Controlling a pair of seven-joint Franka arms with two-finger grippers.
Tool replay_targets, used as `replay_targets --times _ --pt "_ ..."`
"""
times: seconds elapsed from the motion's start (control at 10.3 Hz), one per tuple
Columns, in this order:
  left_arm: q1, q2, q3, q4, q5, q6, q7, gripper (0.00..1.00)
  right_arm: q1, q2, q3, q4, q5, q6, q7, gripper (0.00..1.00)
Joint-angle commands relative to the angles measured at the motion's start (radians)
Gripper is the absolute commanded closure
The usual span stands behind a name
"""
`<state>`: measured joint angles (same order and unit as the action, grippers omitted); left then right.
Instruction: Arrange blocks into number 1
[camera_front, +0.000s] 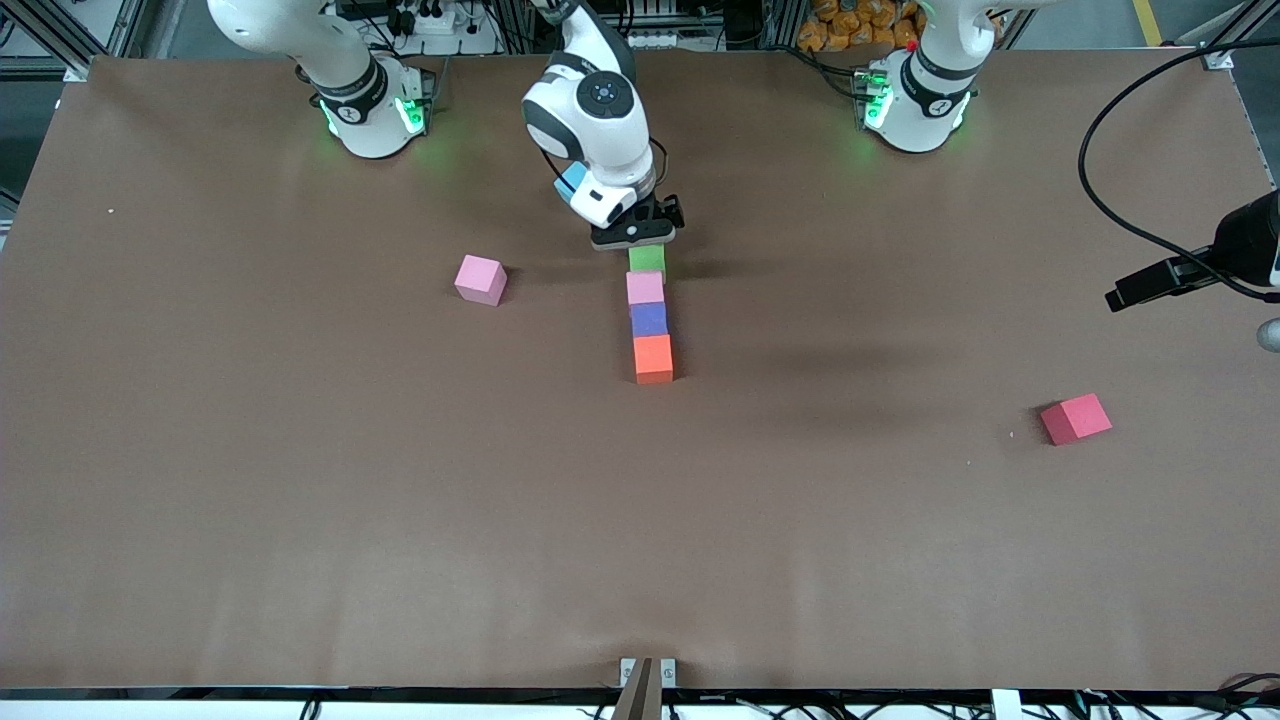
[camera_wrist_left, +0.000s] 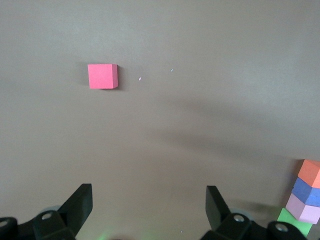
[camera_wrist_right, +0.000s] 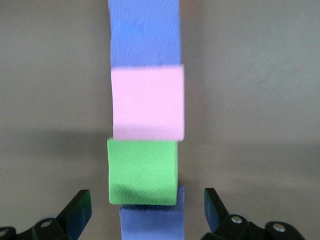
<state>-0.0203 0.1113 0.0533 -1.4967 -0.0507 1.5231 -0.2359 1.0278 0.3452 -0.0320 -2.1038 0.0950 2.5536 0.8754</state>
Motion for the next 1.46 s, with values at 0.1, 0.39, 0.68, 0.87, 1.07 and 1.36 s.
replay_targets --times 0.1,0.39,0.68,0.87,1.07,1.36 --pt "0.022 -0.055 -0.018 -0.036 0.028 -0.018 0.021 0.00 -0.173 -0.201 0.017 0.005 -0.116 -0.180 -0.002 0.00" --pt "0.019 -0.090 -0.018 -0.031 0.028 -0.040 0.021 0.00 -0.338 -0.195 0.020 0.296 -0.265 -0.544 -0.291 0.00" --pt "-0.048 -0.121 -0.013 -0.028 0.028 -0.075 0.047 0.00 -0.533 -0.180 0.018 0.476 -0.245 -0.665 -0.603 0.00" --pt "-0.101 -0.117 -0.018 -0.025 0.050 -0.077 0.052 0.00 -0.670 -0.195 0.012 0.574 -0.165 -0.827 -0.706 0.00" --pt "-0.115 -0.119 -0.023 -0.023 0.071 -0.074 0.050 0.00 -0.764 -0.216 0.004 0.652 -0.133 -0.950 -0.702 0.00" --pt "-0.112 -0.121 -0.023 -0.028 0.069 -0.064 0.052 0.00 -0.909 -0.274 0.015 0.685 -0.126 -1.004 -0.713 0.00"
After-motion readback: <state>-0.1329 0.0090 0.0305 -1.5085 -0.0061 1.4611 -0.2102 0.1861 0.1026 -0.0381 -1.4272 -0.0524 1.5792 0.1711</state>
